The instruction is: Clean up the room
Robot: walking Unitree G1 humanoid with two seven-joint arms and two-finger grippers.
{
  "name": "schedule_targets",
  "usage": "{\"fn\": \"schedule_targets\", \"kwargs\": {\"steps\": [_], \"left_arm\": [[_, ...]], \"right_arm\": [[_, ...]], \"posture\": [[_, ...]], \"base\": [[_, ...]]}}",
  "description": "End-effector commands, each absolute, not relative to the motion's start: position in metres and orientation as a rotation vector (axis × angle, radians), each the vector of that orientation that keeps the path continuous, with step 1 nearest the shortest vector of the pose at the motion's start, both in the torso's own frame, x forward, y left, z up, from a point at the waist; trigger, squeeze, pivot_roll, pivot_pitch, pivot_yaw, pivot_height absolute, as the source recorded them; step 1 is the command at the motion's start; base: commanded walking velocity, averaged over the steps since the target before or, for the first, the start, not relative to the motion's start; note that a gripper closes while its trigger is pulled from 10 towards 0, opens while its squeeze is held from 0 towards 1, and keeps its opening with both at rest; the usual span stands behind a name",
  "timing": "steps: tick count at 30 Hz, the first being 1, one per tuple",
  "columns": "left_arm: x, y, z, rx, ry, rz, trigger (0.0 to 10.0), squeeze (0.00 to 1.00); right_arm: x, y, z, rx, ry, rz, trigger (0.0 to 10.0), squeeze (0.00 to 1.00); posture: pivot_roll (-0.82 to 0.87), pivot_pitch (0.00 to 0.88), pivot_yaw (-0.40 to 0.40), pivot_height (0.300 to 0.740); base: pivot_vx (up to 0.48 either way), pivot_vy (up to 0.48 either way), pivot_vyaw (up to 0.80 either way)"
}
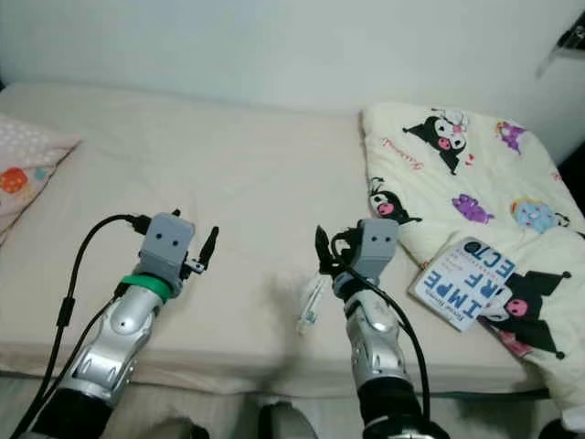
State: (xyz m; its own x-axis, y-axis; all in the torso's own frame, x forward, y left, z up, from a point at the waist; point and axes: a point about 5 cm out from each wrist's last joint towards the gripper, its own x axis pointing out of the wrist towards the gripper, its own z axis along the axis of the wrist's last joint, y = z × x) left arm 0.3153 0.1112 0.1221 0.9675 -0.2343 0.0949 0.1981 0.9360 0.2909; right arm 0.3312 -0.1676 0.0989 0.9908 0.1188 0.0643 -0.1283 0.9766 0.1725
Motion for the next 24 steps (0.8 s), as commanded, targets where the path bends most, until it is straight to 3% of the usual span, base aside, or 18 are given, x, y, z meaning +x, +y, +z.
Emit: {"fn": "schedule_targets", "kwargs": {"steps": [1, 9, 15, 24], "left_arm": [[0.313, 0.109, 0.116, 0.29, -0.105, -0.239, 10.0, 0.0], [0.314, 0.108, 0.117, 0.289, -0.106, -0.241, 10.0, 0.0], [0.315, 0.106, 0.122, 0.289, -0.117, -0.246, 10.0, 0.0], [0.314, 0.111, 0.126, 0.296, -0.118, -0.244, 10.0, 0.0]], "right_arm": [[0.328, -0.174, 0.092, 0.184, -0.032, 0.098, 10.0, 0.0], [0.327, -0.173, 0.091, 0.192, -0.029, 0.099, 10.0, 0.0], [0.33, -0.168, 0.089, 0.367, -0.003, 0.12, 10.0, 0.0], [0.345, -0.168, 0.084, 0.451, 0.131, 0.075, 10.0, 0.0]], "posture": [[-0.1, 0.086, -0.008, 0.631], [-0.09, 0.094, -0.002, 0.601], [-0.07, 0.12, 0.007, 0.571], [-0.06, 0.168, 0.016, 0.571]], "base": [[0.0, 0.0, 0.0], [0.0, 0.0, 0.0], [0.0, 0.0, 0.0], [0.0, 0.0, 0.0]]}}
